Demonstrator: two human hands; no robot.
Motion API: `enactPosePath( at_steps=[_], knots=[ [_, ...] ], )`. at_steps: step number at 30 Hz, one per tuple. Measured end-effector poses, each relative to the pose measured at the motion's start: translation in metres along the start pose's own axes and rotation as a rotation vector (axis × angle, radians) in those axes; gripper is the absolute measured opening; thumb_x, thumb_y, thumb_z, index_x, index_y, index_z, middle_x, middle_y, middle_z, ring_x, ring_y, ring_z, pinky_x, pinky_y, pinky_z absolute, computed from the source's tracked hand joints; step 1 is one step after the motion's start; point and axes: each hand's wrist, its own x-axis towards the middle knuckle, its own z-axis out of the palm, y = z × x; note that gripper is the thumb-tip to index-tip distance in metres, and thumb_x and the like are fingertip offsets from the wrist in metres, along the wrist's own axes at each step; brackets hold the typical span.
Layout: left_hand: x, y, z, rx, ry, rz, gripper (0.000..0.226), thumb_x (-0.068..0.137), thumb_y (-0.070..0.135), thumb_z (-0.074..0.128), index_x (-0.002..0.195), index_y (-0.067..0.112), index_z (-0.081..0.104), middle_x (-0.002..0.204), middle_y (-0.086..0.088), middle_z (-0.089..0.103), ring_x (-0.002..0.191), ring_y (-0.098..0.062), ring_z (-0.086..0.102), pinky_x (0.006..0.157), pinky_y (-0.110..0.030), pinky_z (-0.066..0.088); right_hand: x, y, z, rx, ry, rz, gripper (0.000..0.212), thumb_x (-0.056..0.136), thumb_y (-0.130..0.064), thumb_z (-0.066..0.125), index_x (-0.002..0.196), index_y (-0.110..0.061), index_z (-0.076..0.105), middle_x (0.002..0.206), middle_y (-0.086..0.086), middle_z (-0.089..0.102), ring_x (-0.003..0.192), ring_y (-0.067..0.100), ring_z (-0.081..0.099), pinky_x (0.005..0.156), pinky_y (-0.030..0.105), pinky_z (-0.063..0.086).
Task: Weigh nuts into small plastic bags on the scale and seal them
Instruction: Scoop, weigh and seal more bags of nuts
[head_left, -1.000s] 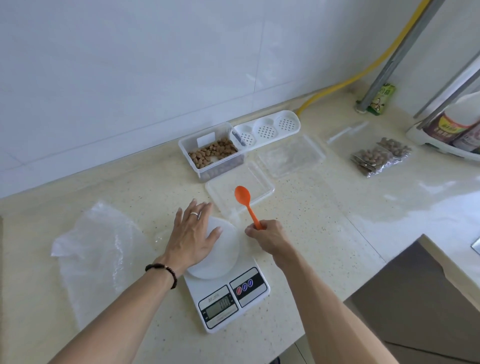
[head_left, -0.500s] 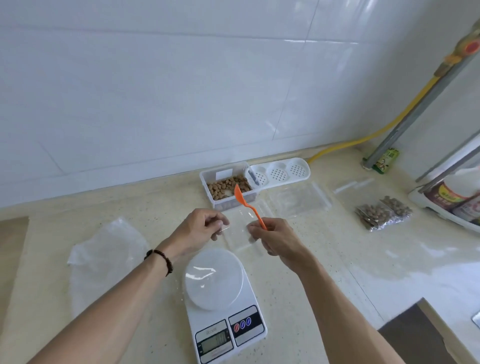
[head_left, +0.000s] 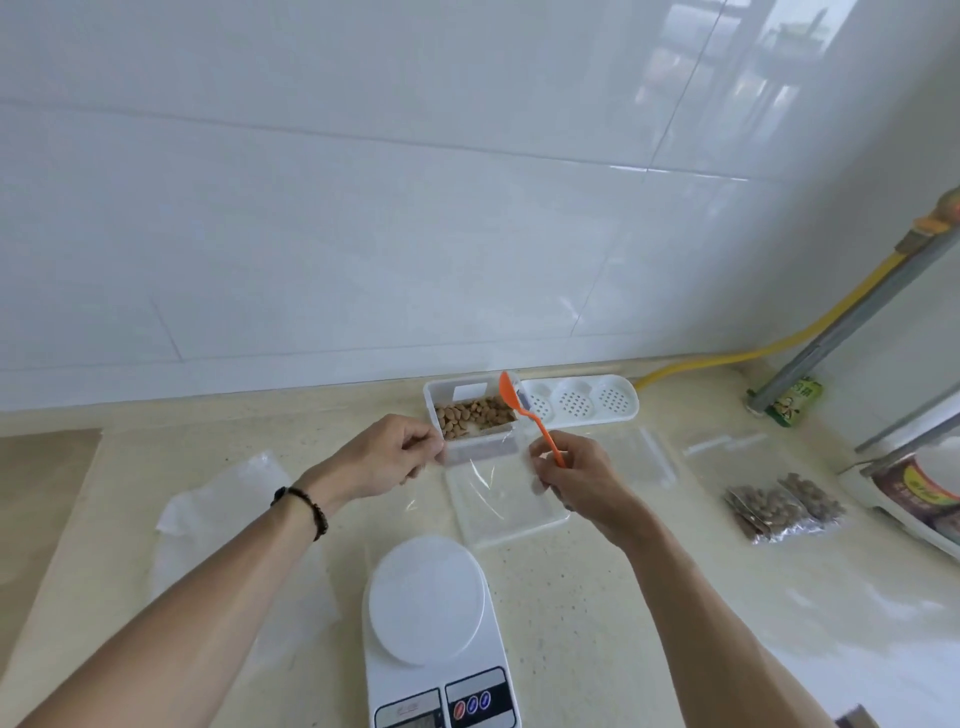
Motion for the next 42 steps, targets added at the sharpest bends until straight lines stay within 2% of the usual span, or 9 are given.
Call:
enactPosePath(
  at_steps=[4,8,11,14,22,25,29,36,42],
  knots=[
    [0.004,-0.005,-0.008,-0.006,0.04,0.005,0.028,0.1,0.018,0.05,0.078,0.012,0.067,0.046,0.012,0.038,0.048,-0.006,0.03,0.05,-0.02,0.027,0.007,-0.005,0.007,0.035,0.014,-0.026,0.015,0.093,0.0,0.057,0.084,-0.01,0.064,0.059,0.004,0.058,0.042,0.0,0.045,0.043,0.012,0.033],
    [0.012,-0.013,-0.005,0.423,0.189,0.04,0.016,0.095,0.03,0.052,0.087,0.026,0.066,0.077,0.011,0.063,0.076,-0.014,0.059,0.069,-0.032,0.046,0.016,-0.009,0.014,0.087,0.015,0.008,0.011,0.091,0.0,0.06,0.089,-0.006,0.068,0.057,0.003,0.06,0.041,0.001,0.045,0.041,0.015,0.031],
    [0.014,-0.001,0.014,0.567,0.087,0.089,0.087,0.073,0.075,0.047,0.142,0.022,0.042,0.136,0.0,0.051,0.129,-0.022,0.043,0.109,-0.035,0.031,0.024,-0.013,0.02,0.104,0.07,0.012,0.01,0.087,0.003,0.061,0.091,-0.001,0.069,0.06,0.01,0.062,0.037,0.001,0.043,0.039,0.014,0.031],
    [0.021,0.007,0.036,0.713,0.054,0.104,0.133,0.056,0.081,0.065,0.154,0.018,0.001,0.155,-0.001,0.021,0.144,-0.02,0.013,0.12,-0.041,0.005,0.031,-0.017,0.024,0.132,0.019,0.0,0.008,0.087,0.001,0.063,0.09,-0.004,0.069,0.061,0.013,0.066,0.037,0.004,0.04,0.039,0.016,0.031],
    [0.055,-0.007,0.041,0.422,0.263,0.252,0.096,0.056,0.059,0.075,0.135,0.028,0.031,0.116,0.009,0.044,0.11,-0.012,0.044,0.102,-0.029,0.031,0.061,-0.003,0.016,0.206,-0.014,0.04,0.007,0.09,-0.014,0.067,0.089,-0.007,0.069,0.071,0.014,0.067,0.046,0.013,0.032,0.042,0.022,0.028],
    [0.065,-0.022,0.036,0.448,0.287,0.212,0.093,0.057,0.058,0.075,0.136,0.029,0.034,0.11,0.012,0.041,0.107,-0.011,0.044,0.101,-0.029,0.031,0.08,0.009,0.01,0.07,0.112,0.112,0.031,0.093,-0.035,0.06,0.083,-0.006,0.067,0.068,0.006,0.062,0.051,0.013,0.041,0.049,0.027,0.034],
    [0.073,-0.046,0.026,0.475,0.289,0.131,0.095,0.057,0.061,0.07,0.138,0.025,0.035,0.112,0.01,0.041,0.109,-0.011,0.043,0.101,-0.03,0.031,0.11,0.024,0.0,-0.35,0.133,0.15,0.025,0.092,-0.006,0.038,0.073,-0.005,0.053,0.068,0.006,0.049,0.064,0.021,0.042,0.059,0.032,0.033],
    [0.076,-0.073,0.016,0.509,0.328,0.041,0.088,0.059,0.065,0.064,0.133,0.024,0.039,0.106,0.008,0.043,0.103,-0.013,0.046,0.092,-0.027,0.029,0.13,0.036,0.0,-0.431,0.452,-0.11,0.026,0.087,0.003,0.054,0.109,-0.003,0.067,0.083,0.01,0.069,0.071,0.024,0.062,0.067,0.035,0.052],
    [0.077,-0.076,0.015,0.611,0.307,0.004,0.088,0.064,0.065,0.062,0.136,0.022,0.034,0.108,0.003,0.044,0.105,-0.018,0.045,0.099,-0.036,0.035,0.144,0.043,-0.004,-0.62,0.501,-0.4,0.011,0.089,0.006,0.059,0.098,0.001,0.062,0.071,0.011,0.068,0.057,0.031,0.062,0.05,0.031,0.044]
  ],
)
